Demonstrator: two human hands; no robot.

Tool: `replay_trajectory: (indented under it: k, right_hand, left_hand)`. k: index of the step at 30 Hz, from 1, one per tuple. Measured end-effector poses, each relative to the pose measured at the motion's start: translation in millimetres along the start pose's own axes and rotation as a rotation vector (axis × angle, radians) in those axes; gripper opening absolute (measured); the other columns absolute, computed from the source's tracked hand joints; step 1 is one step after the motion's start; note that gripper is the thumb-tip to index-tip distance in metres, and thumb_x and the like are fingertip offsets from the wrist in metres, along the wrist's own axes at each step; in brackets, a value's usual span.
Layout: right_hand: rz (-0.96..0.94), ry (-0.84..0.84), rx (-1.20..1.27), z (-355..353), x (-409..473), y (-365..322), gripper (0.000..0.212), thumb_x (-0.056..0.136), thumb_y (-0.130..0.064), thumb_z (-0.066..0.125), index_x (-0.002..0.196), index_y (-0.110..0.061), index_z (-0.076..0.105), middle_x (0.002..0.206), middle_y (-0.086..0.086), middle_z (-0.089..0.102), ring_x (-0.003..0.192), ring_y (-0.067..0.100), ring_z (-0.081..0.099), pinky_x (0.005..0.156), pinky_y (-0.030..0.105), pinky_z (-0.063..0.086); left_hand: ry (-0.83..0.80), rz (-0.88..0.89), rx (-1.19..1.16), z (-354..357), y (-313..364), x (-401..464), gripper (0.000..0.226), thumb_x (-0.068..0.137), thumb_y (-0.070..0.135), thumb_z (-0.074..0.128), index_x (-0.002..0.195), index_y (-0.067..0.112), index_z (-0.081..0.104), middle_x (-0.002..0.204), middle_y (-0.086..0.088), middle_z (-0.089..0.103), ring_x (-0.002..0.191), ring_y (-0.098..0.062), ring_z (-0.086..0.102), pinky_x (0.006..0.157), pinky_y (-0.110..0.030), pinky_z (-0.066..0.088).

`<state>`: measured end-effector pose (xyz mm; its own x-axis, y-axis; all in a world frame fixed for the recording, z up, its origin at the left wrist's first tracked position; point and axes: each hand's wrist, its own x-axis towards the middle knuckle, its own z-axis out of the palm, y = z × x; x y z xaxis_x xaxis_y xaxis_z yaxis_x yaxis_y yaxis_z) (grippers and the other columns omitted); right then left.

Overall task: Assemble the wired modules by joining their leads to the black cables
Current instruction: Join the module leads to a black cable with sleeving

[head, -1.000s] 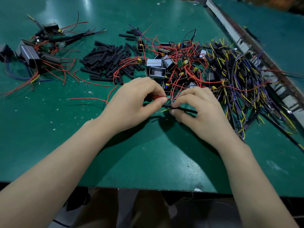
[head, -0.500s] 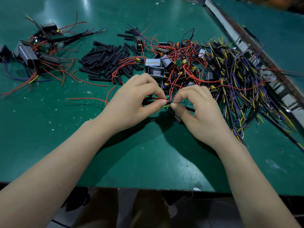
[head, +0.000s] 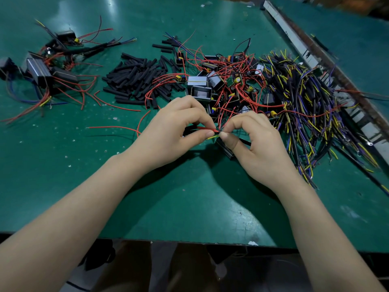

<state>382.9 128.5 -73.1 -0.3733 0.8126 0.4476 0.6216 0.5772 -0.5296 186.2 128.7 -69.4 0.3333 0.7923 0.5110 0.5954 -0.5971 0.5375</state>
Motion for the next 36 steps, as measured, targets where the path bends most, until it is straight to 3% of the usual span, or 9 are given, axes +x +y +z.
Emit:
replay_trajectory:
  k: [13, 22, 25, 31, 36]
  right_hand:
    - [-0.005, 0.019, 0.002, 0.4, 0.2, -0.9, 0.004, 0.089, -0.019, 0.063, 0.091, -0.015, 0.064, 0.094, -0.012, 0.055, 0.095, 0.019, 0.051, 0.085, 0.054, 0.043]
    - [0.002, 0.035, 0.005, 2.0, 1.0, -3.3, 0.005, 0.089, -0.017, 0.063, 0.091, -0.013, 0.064, 0.093, -0.010, 0.055, 0.095, 0.022, 0.053, 0.085, 0.054, 0.043]
    - [-0.004, 0.049, 0.019, 1.6, 1.2, -3.4, 0.005, 0.090, -0.015, 0.063, 0.092, -0.010, 0.065, 0.093, -0.008, 0.056, 0.095, 0.023, 0.054, 0.085, 0.053, 0.043]
    - [-0.059, 0.077, 0.017, 0.9, 2.7, -3.6, 0.008, 0.088, -0.011, 0.064, 0.090, -0.004, 0.066, 0.090, -0.004, 0.058, 0.090, 0.026, 0.054, 0.083, 0.039, 0.043]
    - [-0.065, 0.100, 0.011, -0.1, 3.4, -1.9, 0.006, 0.087, -0.011, 0.065, 0.088, -0.005, 0.066, 0.091, -0.008, 0.054, 0.090, 0.015, 0.049, 0.082, 0.021, 0.036]
  left_hand:
    - [0.032, -0.010, -0.087, 0.6, 1.4, 0.7, 0.009, 0.082, 0.009, 0.072, 0.090, 0.007, 0.072, 0.091, -0.006, 0.057, 0.079, -0.007, 0.050, 0.077, -0.010, 0.038]
    - [0.047, 0.008, -0.119, 1.6, 0.4, 0.5, 0.009, 0.082, 0.011, 0.072, 0.091, 0.009, 0.071, 0.091, -0.001, 0.056, 0.077, -0.001, 0.051, 0.078, -0.010, 0.038]
    - [0.040, 0.005, -0.127, 1.7, 0.4, 0.6, 0.009, 0.083, 0.014, 0.071, 0.092, 0.011, 0.071, 0.089, 0.001, 0.057, 0.077, -0.005, 0.053, 0.077, -0.013, 0.042]
    - [0.029, -0.018, -0.147, 0.8, -1.2, 0.7, 0.011, 0.084, 0.020, 0.069, 0.093, 0.014, 0.070, 0.089, 0.001, 0.060, 0.081, -0.010, 0.057, 0.079, -0.023, 0.047]
    - [0.006, -0.028, -0.184, 0.6, 0.0, 1.8, 0.009, 0.085, 0.020, 0.068, 0.093, 0.019, 0.067, 0.090, 0.004, 0.059, 0.083, -0.005, 0.056, 0.081, -0.021, 0.045]
